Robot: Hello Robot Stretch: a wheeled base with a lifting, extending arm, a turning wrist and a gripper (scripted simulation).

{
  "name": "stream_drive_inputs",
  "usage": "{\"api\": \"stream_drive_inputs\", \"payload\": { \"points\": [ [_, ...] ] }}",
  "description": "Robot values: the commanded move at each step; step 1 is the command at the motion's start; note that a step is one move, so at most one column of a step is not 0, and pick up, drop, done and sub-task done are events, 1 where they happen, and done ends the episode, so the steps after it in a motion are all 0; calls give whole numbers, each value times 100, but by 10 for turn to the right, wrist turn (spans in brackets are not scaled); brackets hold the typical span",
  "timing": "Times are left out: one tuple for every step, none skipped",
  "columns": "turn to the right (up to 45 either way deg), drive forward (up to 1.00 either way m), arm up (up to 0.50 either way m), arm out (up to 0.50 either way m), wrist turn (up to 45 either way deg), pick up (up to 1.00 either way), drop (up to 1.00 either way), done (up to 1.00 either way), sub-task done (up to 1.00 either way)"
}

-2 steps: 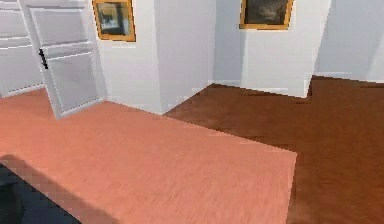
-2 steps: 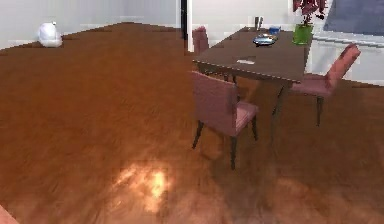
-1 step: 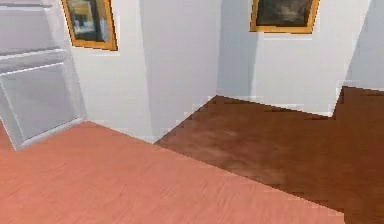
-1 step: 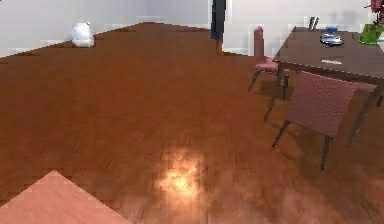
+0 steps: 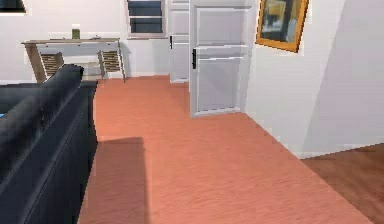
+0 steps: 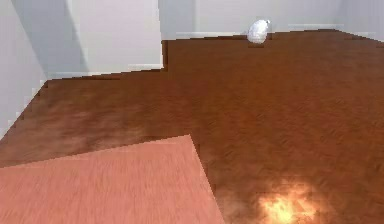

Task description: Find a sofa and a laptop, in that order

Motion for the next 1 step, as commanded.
{"api": "stream_drive_inputs", "payload": {
  "points": [
    [-90, 0, 0, 0, 0, 0, 0, 0, 0]
  ]
}}
